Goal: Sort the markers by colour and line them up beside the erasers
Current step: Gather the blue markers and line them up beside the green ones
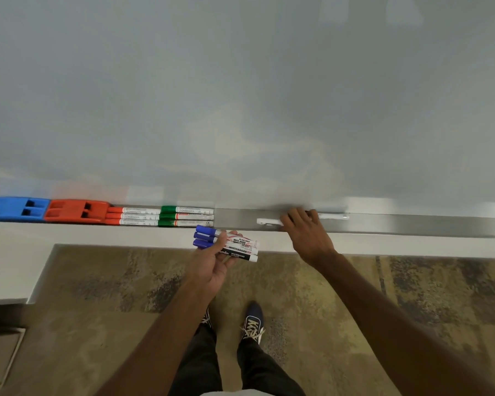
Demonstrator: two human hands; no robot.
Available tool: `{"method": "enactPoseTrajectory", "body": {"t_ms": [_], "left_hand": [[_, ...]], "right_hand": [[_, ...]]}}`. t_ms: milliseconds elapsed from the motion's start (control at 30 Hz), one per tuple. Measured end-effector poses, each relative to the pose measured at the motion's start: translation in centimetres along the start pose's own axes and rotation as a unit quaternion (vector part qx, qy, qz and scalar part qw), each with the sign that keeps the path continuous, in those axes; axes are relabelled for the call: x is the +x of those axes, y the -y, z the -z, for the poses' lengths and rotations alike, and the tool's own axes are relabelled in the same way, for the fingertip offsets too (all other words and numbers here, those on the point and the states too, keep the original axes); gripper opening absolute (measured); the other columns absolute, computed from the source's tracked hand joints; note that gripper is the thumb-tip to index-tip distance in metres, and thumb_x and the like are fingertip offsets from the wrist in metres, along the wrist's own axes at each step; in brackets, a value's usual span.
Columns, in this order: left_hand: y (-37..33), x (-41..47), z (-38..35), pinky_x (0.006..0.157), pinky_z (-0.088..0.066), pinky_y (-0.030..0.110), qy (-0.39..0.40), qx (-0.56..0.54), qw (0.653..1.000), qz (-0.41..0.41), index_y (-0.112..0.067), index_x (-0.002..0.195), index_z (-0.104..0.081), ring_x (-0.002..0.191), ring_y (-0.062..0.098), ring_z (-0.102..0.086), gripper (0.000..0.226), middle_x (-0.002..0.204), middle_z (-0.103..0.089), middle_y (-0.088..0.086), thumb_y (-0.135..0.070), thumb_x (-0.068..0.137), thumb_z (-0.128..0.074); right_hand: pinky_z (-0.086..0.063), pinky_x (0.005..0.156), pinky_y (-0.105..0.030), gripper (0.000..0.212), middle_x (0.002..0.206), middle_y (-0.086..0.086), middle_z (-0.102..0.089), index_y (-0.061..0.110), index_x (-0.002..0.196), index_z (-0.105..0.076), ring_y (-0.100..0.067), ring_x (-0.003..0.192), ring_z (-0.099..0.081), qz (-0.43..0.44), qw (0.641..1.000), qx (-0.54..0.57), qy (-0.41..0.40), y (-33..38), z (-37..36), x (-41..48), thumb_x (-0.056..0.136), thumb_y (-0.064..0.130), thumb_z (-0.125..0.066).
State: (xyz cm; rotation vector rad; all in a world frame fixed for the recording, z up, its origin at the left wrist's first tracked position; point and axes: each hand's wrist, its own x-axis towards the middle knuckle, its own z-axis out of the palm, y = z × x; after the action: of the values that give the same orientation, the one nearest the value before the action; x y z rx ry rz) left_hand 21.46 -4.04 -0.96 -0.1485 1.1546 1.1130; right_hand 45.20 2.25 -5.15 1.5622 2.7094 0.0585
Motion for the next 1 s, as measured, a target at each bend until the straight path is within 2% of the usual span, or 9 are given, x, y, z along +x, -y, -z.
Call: {"method": "enactPoseTrajectory", "body": {"t_ms": [100,233,367,500,633,700,867,1000], "left_hand": [[0.2,-0.1,-0.7,0.08,-0.06,0.048,0.002,0.003,1.0,0.012,0.002,0.113,-0.054,0.101,0.037,-0.069,0.024,0.111,-0.069,0.026,-0.002,0.09,-0.061],[0.5,-0.5,-1.6,0.078,-0.06,0.047,0.016,0.012,1.0,0.018,0.003,0.105,-0.056,0.103,0.038,-0.067,0.014,0.105,-0.07,0.025,-0.002,0.092,-0.058],[0.7,-0.6,-2.1,0.078,-0.06,0.046,0.02,0.023,0.999,0.017,0.002,0.102,-0.057,0.101,0.037,-0.067,0.01,0.107,-0.069,0.025,-0.002,0.092,-0.058],[0.9,-0.7,-2.1,0.079,-0.058,0.046,0.011,0.025,0.999,0.022,0.002,0.104,-0.056,0.106,0.038,-0.065,0.013,0.113,-0.066,0.026,-0.003,0.092,-0.058],[0.9,-0.4,-1.9,0.082,-0.057,0.049,0.007,0.02,1.0,0.023,0.006,0.125,-0.05,0.108,0.04,-0.065,0.036,0.12,-0.064,0.028,-0.003,0.091,-0.06],[1.0,-0.3,-1.8,0.083,-0.057,0.05,0.002,0.015,1.0,0.023,0.007,0.129,-0.048,0.108,0.04,-0.065,0.041,0.121,-0.064,0.028,-0.003,0.091,-0.061],[0.9,-0.4,-1.9,0.083,-0.057,0.049,0.004,0.007,1.0,0.028,0.005,0.122,-0.051,0.108,0.039,-0.065,0.033,0.121,-0.064,0.029,-0.003,0.091,-0.06],[0.9,-0.5,-2.2,0.087,-0.056,0.05,0.003,-0.007,1.0,0.03,0.005,0.115,-0.052,0.106,0.039,-0.065,0.025,0.121,-0.063,0.03,0.0,0.091,-0.06]], "right_hand": [[-0.041,0.082,-0.044,0.027,0.103,-0.012,-0.055,0.009,0.11,-0.055,-0.031,0.092,-0.052,-0.049,0.999,-0.01,-0.01,-2.5,-0.2,-1.9,0.085,-0.002,-0.056],[-0.042,0.084,-0.044,0.036,0.103,-0.011,-0.057,0.009,0.113,-0.056,-0.031,0.093,-0.054,-0.069,0.998,-0.014,0.001,-5.3,-0.7,-3.7,0.081,0.001,-0.071],[-0.041,0.084,-0.043,0.036,0.099,-0.009,-0.058,0.011,0.11,-0.057,-0.031,0.092,-0.055,-0.079,0.997,-0.012,-0.006,-6.9,-0.5,-4.0,0.079,0.0,-0.072],[-0.04,0.086,-0.043,0.021,0.098,-0.008,-0.058,0.012,0.104,-0.058,-0.03,0.091,-0.056,-0.076,0.997,-0.003,-0.023,-7.4,-0.4,-4.0,0.086,0.01,-0.069],[-0.04,0.087,-0.043,0.019,0.098,-0.008,-0.059,0.01,0.105,-0.06,-0.031,0.091,-0.057,-0.071,0.997,0.0,-0.037,-7.6,-0.5,-4.1,0.088,0.011,-0.068],[-0.039,0.089,-0.043,0.019,0.1,-0.009,-0.059,0.01,0.106,-0.061,-0.031,0.093,-0.057,-0.073,0.997,-0.003,-0.039,-7.7,-0.6,-4.2,0.088,0.01,-0.068],[-0.038,0.09,-0.045,0.023,0.106,-0.012,-0.06,0.007,0.107,-0.063,-0.034,0.099,-0.056,-0.09,0.994,-0.007,-0.065,-7.7,-0.6,-4.3,0.085,0.008,-0.071],[-0.043,0.082,-0.043,0.026,0.107,-0.014,-0.062,0.005,0.107,-0.067,-0.033,0.099,-0.057,-0.14,0.98,0.084,-0.11,-5.3,0.8,-3.8,0.083,0.008,-0.075]]}}
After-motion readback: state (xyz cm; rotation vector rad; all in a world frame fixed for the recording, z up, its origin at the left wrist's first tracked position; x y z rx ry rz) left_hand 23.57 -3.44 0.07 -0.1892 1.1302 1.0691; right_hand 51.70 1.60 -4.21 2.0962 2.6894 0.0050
